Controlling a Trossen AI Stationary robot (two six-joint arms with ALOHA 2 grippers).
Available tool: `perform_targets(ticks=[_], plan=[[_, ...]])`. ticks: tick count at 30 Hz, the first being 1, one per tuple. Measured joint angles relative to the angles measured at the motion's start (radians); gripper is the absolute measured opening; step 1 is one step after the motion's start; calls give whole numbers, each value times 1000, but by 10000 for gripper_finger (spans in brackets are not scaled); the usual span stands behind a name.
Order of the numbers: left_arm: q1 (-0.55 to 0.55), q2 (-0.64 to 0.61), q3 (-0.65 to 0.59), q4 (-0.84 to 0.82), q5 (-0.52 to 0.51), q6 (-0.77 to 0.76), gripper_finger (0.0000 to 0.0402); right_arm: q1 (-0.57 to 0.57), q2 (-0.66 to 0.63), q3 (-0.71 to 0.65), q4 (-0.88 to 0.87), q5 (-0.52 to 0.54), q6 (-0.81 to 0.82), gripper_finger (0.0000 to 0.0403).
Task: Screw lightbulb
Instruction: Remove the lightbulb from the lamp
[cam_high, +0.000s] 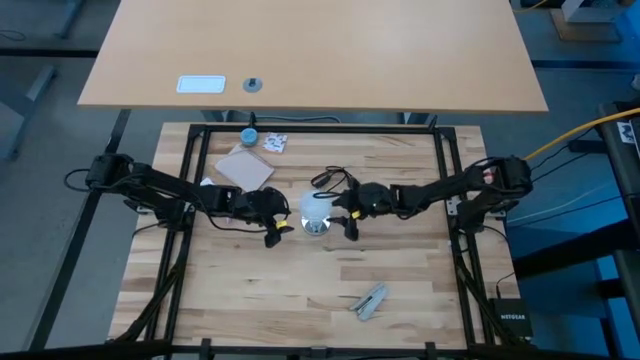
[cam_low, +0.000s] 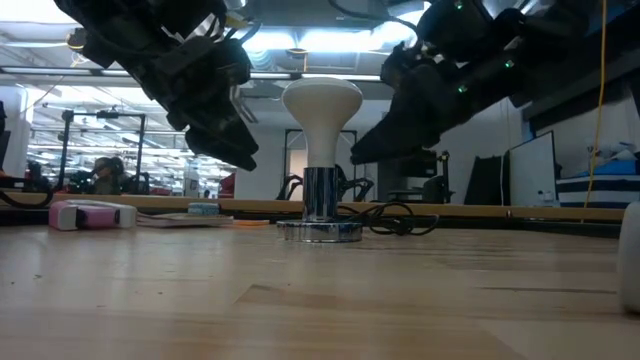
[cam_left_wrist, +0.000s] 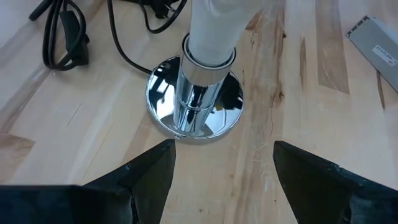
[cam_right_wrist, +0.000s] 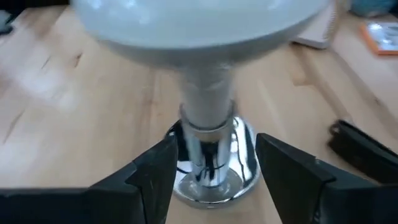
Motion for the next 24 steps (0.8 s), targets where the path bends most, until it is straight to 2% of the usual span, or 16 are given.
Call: perform_targets(ticks=[8, 14, 17, 24], plan=[[0, 0, 0, 2, -6, -7, 263, -7, 93, 0, 110, -57, -57, 225], [0, 0, 0, -1, -6, -22, 263, -53, 167, 0, 161, -164, -61, 225], [0, 0, 0, -4, -6, -21, 263, -81, 165, 0, 160, -238, -72, 225], [-1, 0, 0, -4, -6, -36, 263, -129, 108, -1, 146, -332, -117, 225]])
